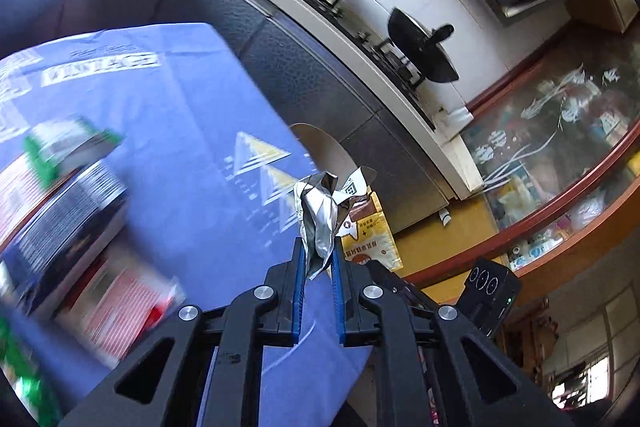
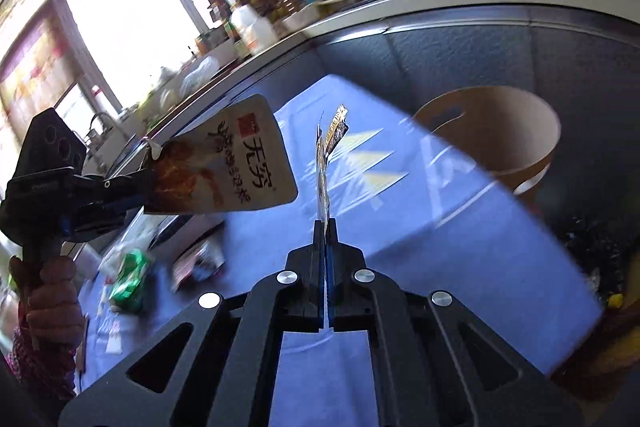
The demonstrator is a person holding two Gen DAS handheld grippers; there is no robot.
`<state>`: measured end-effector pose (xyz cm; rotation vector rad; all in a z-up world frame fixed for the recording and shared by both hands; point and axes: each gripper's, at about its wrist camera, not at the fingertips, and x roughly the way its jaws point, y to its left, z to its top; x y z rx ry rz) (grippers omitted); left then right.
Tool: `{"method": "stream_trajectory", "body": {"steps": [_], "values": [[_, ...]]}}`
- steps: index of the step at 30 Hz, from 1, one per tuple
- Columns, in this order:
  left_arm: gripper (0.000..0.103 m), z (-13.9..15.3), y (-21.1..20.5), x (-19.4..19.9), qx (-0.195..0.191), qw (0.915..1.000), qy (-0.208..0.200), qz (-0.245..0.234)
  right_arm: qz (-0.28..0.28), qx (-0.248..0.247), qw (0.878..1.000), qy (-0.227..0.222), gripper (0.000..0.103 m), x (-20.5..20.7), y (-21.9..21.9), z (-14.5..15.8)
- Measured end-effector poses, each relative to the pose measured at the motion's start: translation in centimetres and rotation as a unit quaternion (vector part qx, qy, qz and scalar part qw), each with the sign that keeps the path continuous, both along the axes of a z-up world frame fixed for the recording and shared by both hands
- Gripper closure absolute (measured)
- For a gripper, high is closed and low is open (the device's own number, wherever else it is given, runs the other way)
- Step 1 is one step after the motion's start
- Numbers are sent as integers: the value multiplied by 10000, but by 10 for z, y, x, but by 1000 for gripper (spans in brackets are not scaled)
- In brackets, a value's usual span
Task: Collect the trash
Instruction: 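Carry foil wrapper and snack bag toward the beige bin with both tools, then open both tools above the bin to drop wrapper and snack bag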
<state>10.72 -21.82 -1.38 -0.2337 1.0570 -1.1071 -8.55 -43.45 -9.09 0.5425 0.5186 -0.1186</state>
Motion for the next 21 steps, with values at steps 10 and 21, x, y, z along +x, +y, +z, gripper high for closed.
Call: {"method": "stream_trajectory", "body": {"steps": [10, 21], "values": [[91, -16, -163, 41, 705, 9954, -481, -442, -915, 229, 9951, 303, 102, 32, -113, -10], [75, -54, -247, 53, 1492, 9847, -766, -478, -1019, 358, 9910, 793, 69, 59, -162, -35]]}}
